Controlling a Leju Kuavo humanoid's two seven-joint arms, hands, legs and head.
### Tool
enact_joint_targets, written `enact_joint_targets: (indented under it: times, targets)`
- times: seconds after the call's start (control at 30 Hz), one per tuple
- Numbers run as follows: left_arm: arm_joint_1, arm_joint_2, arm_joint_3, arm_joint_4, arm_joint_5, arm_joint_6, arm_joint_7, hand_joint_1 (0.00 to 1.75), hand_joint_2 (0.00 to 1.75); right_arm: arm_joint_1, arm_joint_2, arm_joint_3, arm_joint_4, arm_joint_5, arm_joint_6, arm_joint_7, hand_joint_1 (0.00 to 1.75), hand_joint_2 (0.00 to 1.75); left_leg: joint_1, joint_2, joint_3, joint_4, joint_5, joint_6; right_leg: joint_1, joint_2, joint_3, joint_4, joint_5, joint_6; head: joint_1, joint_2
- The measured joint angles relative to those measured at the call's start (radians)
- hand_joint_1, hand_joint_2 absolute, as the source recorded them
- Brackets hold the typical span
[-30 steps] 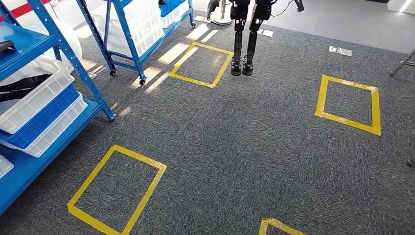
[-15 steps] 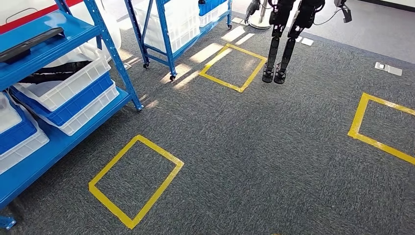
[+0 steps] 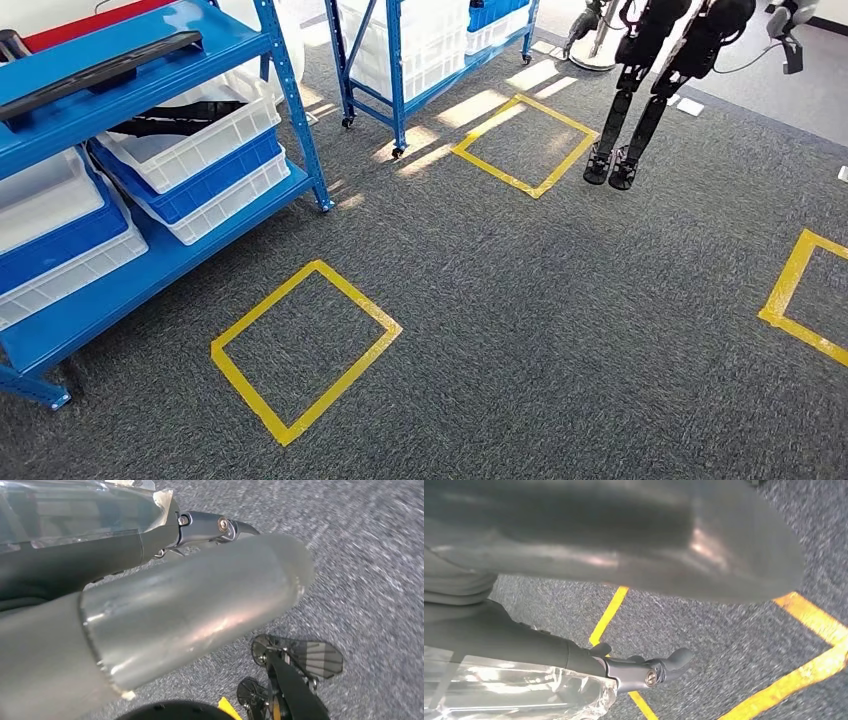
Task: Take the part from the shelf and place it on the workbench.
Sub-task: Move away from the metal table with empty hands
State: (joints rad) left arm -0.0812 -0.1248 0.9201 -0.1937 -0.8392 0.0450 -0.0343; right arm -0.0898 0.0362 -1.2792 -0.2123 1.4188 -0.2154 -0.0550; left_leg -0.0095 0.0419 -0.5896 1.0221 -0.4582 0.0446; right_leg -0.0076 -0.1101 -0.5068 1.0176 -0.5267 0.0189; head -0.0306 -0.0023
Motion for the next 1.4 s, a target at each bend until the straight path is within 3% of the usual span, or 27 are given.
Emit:
enact_joint_targets:
  times: [0.07, 0.13, 0.2, 0.23, 0.27, 0.33, 0.4, 0.47, 0.5, 0.57, 0.63, 0.67, 0.7, 0.73, 0.77, 0.8, 0.87, 0.9, 0.93, 1.0, 1.03, 1.1, 1.17, 1.23, 1.27, 1.33, 1.4]
  targets:
    - [0.000, 0.000, 0.000, 0.000, 0.001, 0.000, 0.001, 0.00, 0.00, -0.002, 0.001, 0.000, 0.000, 0.003, 0.001, -0.001, 0.00, 0.00, 0.008, -0.022, 0.011, -0.018, 0.011, 0.011, 0.000, 0.042, -0.017, 0.045, -0.026, 0.002, 0.002, 0.000]
    - [-0.002, 0.000, 0.000, 0.000, 0.002, 0.000, 0.001, 0.00, 0.00, 0.001, 0.001, 0.000, 0.000, 0.006, 0.001, -0.002, 0.00, 0.00, 0.012, -0.046, 0.014, -0.023, 0.016, 0.017, -0.004, 0.091, -0.077, 0.167, -0.078, -0.005, 0.004, 0.000]
    - [-0.002, 0.000, 0.000, 0.000, 0.003, 0.000, 0.003, 0.00, 0.00, 0.005, 0.000, 0.001, 0.000, 0.009, 0.001, -0.003, 0.00, 0.00, 0.012, -0.074, 0.014, -0.023, 0.017, 0.017, -0.006, 0.102, -0.135, 0.269, -0.106, -0.001, 0.004, 0.000]
    - [-0.002, 0.000, 0.000, 0.000, 0.004, 0.000, 0.003, 0.00, 0.00, 0.006, 0.000, 0.001, 0.000, 0.011, 0.001, -0.003, 0.00, 0.00, 0.012, -0.088, 0.015, -0.022, 0.016, 0.017, -0.007, 0.103, -0.142, 0.271, -0.096, 0.007, 0.004, 0.000]
    - [-0.001, -0.001, 0.000, 0.000, 0.004, 0.000, 0.004, 0.00, 0.00, 0.006, -0.001, 0.002, 0.000, 0.013, 0.001, -0.003, 0.00, 0.00, 0.013, -0.102, 0.016, -0.021, 0.016, 0.015, -0.009, 0.107, -0.129, 0.230, -0.069, 0.018, 0.004, 0.000]
    - [-0.001, -0.002, 0.000, 0.000, 0.007, 0.000, 0.004, 0.00, 0.00, 0.005, -0.001, 0.005, 0.000, 0.017, 0.001, -0.003, 0.00, 0.00, 0.013, -0.128, 0.016, -0.014, 0.012, 0.008, -0.017, 0.138, -0.077, 0.095, -0.003, 0.036, 0.004, 0.000]
    - [-0.001, -0.001, 0.001, 0.000, 0.011, 0.001, 0.004, 0.00, 0.00, 0.004, -0.001, 0.006, 0.000, 0.019, 0.001, -0.003, 0.00, 0.00, 0.010, -0.148, 0.012, -0.007, 0.006, -0.006, -0.019, 0.162, -0.046, 0.015, 0.029, 0.030, 0.005, 0.000]
    - [0.000, 0.000, 0.001, 0.000, 0.012, 0.001, 0.004, 0.00, 0.00, 0.002, -0.001, 0.008, 0.000, 0.020, 0.002, -0.003, 0.00, 0.00, 0.011, -0.162, 0.007, -0.006, 0.005, -0.018, -0.015, 0.153, -0.041, 0.007, 0.034, 0.010, 0.004, 0.000]
    - [0.002, 0.001, 0.002, 0.000, 0.012, 0.002, 0.004, 0.00, 0.00, 0.001, 0.000, 0.008, 0.000, 0.020, 0.002, -0.003, 0.00, 0.00, 0.013, -0.158, 0.005, -0.003, 0.005, -0.022, -0.017, 0.144, -0.037, 0.006, 0.036, 0.002, 0.004, 0.000]
    - [0.004, 0.003, 0.002, 0.000, 0.011, 0.002, 0.003, 0.00, 0.00, -0.001, 0.000, 0.009, 0.000, 0.020, 0.003, -0.003, 0.00, 0.00, 0.015, -0.117, -0.013, 0.036, -0.020, -0.030, -0.020, 0.126, -0.033, 0.003, 0.039, -0.012, -0.001, 0.000]
    - [0.003, 0.002, 0.001, 0.000, 0.007, 0.002, 0.001, 0.00, 0.00, 0.001, -0.002, 0.010, 0.000, 0.017, 0.005, -0.003, 0.00, 0.00, 0.016, -0.066, -0.069, 0.152, -0.084, -0.038, -0.016, 0.105, -0.034, 0.003, 0.038, -0.022, -0.009, 0.000]
    - [0.002, 0.002, 0.001, 0.000, 0.004, 0.002, 0.000, 0.00, 0.00, 0.003, -0.003, 0.010, 0.000, 0.015, 0.006, -0.002, 0.00, 0.00, 0.018, -0.055, -0.104, 0.218, -0.114, -0.042, -0.013, 0.092, -0.034, 0.003, 0.036, -0.025, -0.010, 0.000]
    - [0.002, 0.002, 0.001, 0.000, 0.001, 0.001, -0.001, 0.00, 0.00, 0.005, -0.003, 0.010, 0.000, 0.013, 0.006, -0.002, 0.00, 0.00, 0.019, -0.051, -0.130, 0.267, -0.129, -0.043, -0.010, 0.079, -0.034, 0.003, 0.035, -0.027, -0.010, 0.000]
    - [0.003, 0.002, 0.001, 0.000, -0.001, 0.001, -0.001, 0.00, 0.00, 0.005, -0.004, 0.010, 0.000, 0.012, 0.006, -0.002, 0.00, 0.00, 0.019, -0.049, -0.138, 0.280, -0.124, -0.042, -0.008, 0.067, -0.034, 0.003, 0.034, -0.028, -0.011, 0.000]
    - [0.004, 0.002, 0.001, 0.000, -0.002, 0.001, -0.001, 0.00, 0.00, 0.005, -0.004, 0.010, 0.000, 0.011, 0.006, -0.002, 0.00, 0.00, 0.019, -0.046, -0.124, 0.252, -0.101, -0.039, -0.006, 0.056, -0.033, 0.003, 0.033, -0.029, -0.011, 0.000]
    - [0.005, 0.002, 0.001, 0.000, -0.003, 0.001, -0.001, 0.00, 0.00, 0.004, -0.004, 0.010, 0.000, 0.011, 0.006, -0.002, 0.00, 0.00, 0.017, -0.036, -0.092, 0.190, -0.068, -0.032, -0.004, 0.045, -0.031, 0.003, 0.031, -0.029, -0.011, 0.000]
    - [0.003, 0.004, 0.001, 0.000, -0.004, 0.001, -0.001, 0.00, 0.00, 0.003, -0.003, 0.010, 0.000, 0.011, 0.004, -0.002, 0.00, 0.00, 0.008, 0.004, -0.022, 0.057, -0.018, -0.014, 0.001, 0.027, -0.026, 0.003, 0.027, -0.027, -0.009, 0.000]
    - [0.001, 0.004, 0.001, 0.000, -0.005, 0.001, -0.001, 0.00, 0.00, 0.003, -0.003, 0.010, 0.000, 0.011, 0.003, -0.002, 0.00, 0.00, 0.003, 0.019, -0.003, 0.019, -0.009, -0.007, 0.002, 0.018, -0.024, 0.002, 0.025, -0.024, -0.008, 0.000]
    - [-0.001, 0.005, 0.001, 0.000, -0.005, 0.000, -0.002, 0.00, 0.00, 0.003, -0.002, 0.010, 0.000, 0.010, 0.003, -0.002, 0.00, 0.00, -0.002, 0.025, 0.002, 0.005, -0.008, -0.002, 0.002, 0.009, -0.022, 0.001, 0.024, -0.020, -0.007, 0.000]
    - [-0.002, 0.006, 0.000, 0.000, -0.006, 0.000, -0.002, 0.00, 0.00, 0.001, -0.002, 0.010, 0.000, 0.010, 0.002, -0.001, 0.00, 0.00, -0.002, 0.003, 0.006, -0.006, -0.002, 0.006, 0.003, -0.006, -0.016, -0.003, 0.021, -0.010, -0.007, 0.000]
    - [-0.001, 0.006, 0.000, 0.000, -0.006, 0.000, -0.002, 0.00, 0.00, 0.000, -0.001, 0.010, 0.000, 0.010, 0.002, 0.000, 0.00, 0.00, 0.001, -0.008, 0.013, -0.018, 0.005, 0.010, 0.003, 0.004, -0.014, 0.000, 0.017, -0.006, -0.006, 0.000]
    - [-0.002, 0.005, 0.000, 0.000, -0.006, 0.000, -0.002, 0.00, 0.00, -0.001, 0.000, 0.010, 0.000, 0.010, 0.002, 0.000, 0.00, 0.00, 0.010, -0.029, 0.026, -0.040, 0.021, 0.018, 0.003, 0.053, -0.038, 0.062, -0.016, -0.006, -0.003, 0.000]
    - [-0.004, 0.004, 0.000, 0.000, -0.006, 0.000, -0.002, 0.00, 0.00, 0.003, -0.002, 0.010, 0.001, 0.010, 0.002, 0.000, 0.00, 0.00, 0.012, -0.053, 0.026, -0.044, 0.026, 0.021, -0.003, 0.094, -0.101, 0.193, -0.071, -0.010, 0.000, 0.000]
    - [-0.003, 0.002, 0.000, 0.000, -0.006, 0.000, -0.002, 0.00, 0.00, 0.007, -0.006, 0.009, 0.001, 0.010, 0.002, 0.001, 0.00, 0.00, 0.013, -0.081, 0.025, -0.043, 0.027, 0.019, -0.008, 0.101, -0.143, 0.270, -0.090, 0.000, 0.002, 0.000]
    - [-0.002, 0.000, 0.000, 0.000, -0.006, -0.001, -0.001, 0.00, 0.00, 0.008, -0.007, 0.009, 0.001, 0.009, 0.002, 0.002, 0.00, 0.00, 0.015, -0.094, 0.026, -0.042, 0.027, 0.017, -0.011, 0.103, -0.138, 0.253, -0.074, 0.010, 0.002, 0.000]
    - [-0.002, -0.003, 0.000, 0.000, -0.006, -0.001, 0.000, 0.00, 0.00, 0.008, -0.008, 0.009, 0.001, 0.009, 0.002, 0.002, 0.00, 0.00, 0.018, -0.121, 0.026, -0.037, 0.024, 0.008, -0.021, 0.126, -0.083, 0.121, -0.013, 0.035, 0.002, 0.000]
    - [-0.002, -0.004, 0.000, 0.000, -0.006, -0.002, 0.001, 0.00, 0.00, 0.007, -0.008, 0.009, 0.001, 0.010, 0.002, 0.002, 0.00, 0.00, 0.016, -0.143, 0.020, -0.025, 0.018, -0.008, -0.025, 0.158, -0.039, 0.013, 0.028, 0.038, 0.005, 0.000]
